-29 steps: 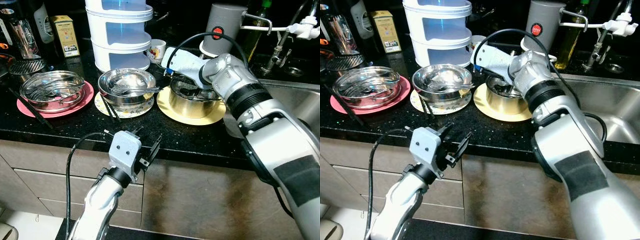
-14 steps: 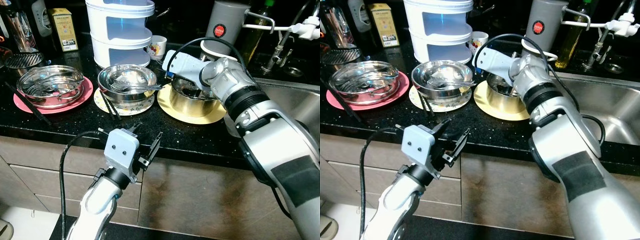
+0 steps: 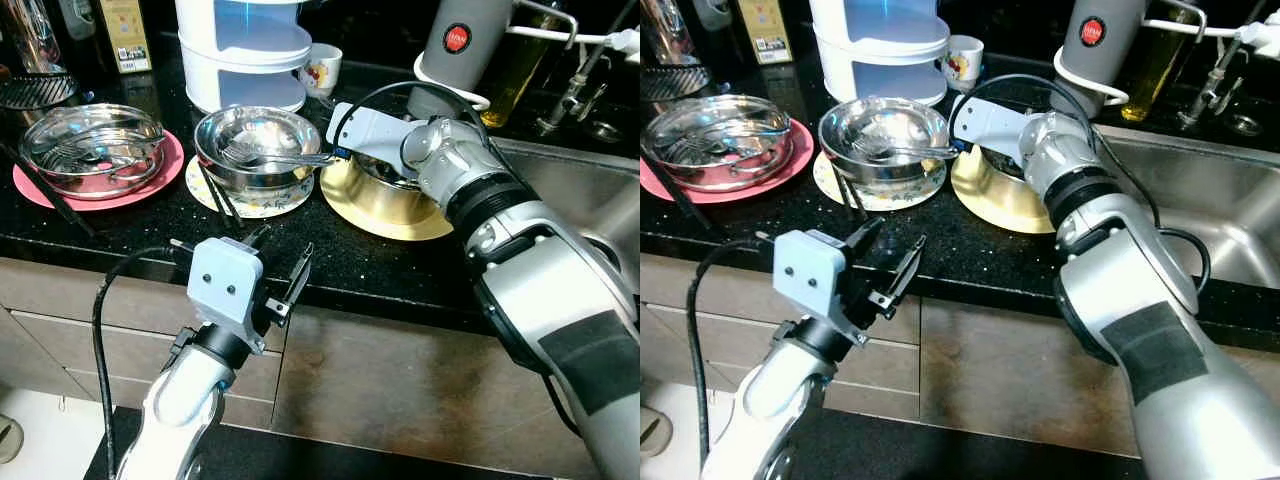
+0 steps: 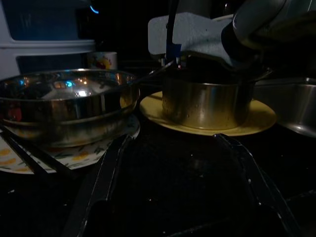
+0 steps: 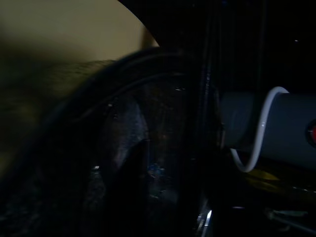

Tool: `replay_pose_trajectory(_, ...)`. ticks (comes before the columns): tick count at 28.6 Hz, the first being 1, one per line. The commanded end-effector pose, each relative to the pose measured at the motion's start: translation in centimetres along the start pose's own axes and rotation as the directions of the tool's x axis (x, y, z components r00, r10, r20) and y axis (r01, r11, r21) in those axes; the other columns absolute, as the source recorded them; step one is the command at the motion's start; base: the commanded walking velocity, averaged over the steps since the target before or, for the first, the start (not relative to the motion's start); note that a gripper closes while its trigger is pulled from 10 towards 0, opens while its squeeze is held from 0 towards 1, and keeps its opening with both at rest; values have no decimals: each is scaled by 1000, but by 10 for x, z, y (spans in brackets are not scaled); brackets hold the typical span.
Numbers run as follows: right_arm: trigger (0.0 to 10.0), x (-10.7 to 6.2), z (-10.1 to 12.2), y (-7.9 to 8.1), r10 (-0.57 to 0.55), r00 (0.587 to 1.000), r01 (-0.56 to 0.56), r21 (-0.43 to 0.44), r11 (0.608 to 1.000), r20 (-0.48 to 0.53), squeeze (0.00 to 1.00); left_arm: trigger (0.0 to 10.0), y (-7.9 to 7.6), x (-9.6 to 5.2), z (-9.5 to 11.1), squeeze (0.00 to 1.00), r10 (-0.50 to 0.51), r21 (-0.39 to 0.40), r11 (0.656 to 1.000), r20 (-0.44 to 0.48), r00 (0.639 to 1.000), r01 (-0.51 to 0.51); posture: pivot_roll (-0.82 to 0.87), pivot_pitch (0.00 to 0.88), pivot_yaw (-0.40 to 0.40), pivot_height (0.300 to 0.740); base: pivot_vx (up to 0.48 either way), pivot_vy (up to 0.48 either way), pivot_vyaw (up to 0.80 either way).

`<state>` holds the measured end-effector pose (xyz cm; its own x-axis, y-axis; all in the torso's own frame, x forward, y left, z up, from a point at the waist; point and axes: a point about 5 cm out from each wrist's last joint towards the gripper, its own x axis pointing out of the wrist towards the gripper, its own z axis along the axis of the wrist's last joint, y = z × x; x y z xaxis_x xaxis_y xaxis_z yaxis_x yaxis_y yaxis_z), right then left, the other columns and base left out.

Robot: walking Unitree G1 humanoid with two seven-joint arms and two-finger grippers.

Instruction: Kitchen organization

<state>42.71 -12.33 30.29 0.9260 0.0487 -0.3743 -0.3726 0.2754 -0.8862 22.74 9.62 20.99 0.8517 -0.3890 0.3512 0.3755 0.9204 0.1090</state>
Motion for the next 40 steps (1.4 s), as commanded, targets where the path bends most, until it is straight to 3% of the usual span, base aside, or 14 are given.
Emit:
replay_pose_trajectory(1,0,-5,-2,-12,-36,999,36,-13,999,-15,0,10000,-3,-1,3,0,-2,-23,1000,2,1000,2,-38,146,-162,740,0,0,0)
replay_pose_trajectory(25,0,-9,1,-22,-82,997,82,3,997,16,0,10000,-4,11,12,0,-26,-28,999,30,999,27,-30,97,-153,740,0,0,0)
replay_pose_trajectory(31,0,-16,7,-36,-121,986,106,124,987,115,0,10000,-2,14,13,0,-35,-17,999,40,999,36,-19,65,-140,740,0,0,0)
replay_pose_trajectory(33,0,-20,10,-42,-139,973,101,201,974,182,0,10000,0,16,13,0,-37,-12,999,45,998,38,-18,57,-136,740,0,0,0)
replay_pose_trajectory(35,0,-25,11,-51,-174,955,99,294,951,242,0,10000,1,18,14,0,-41,-8,999,52,998,41,-18,44,-127,740,0,0,0)
replay_pose_trajectory(39,0,-30,10,-59,-223,929,98,384,918,296,0,10000,1,20,14,0,-47,-6,999,58,997,47,-19,37,-121,740,0,0,0)
replay_pose_trajectory(40,0,-33,10,-64,-263,905,95,444,891,333,0,10000,1,21,14,0,-49,-6,999,60,997,49,-19,32,-116,740,0,0,0)
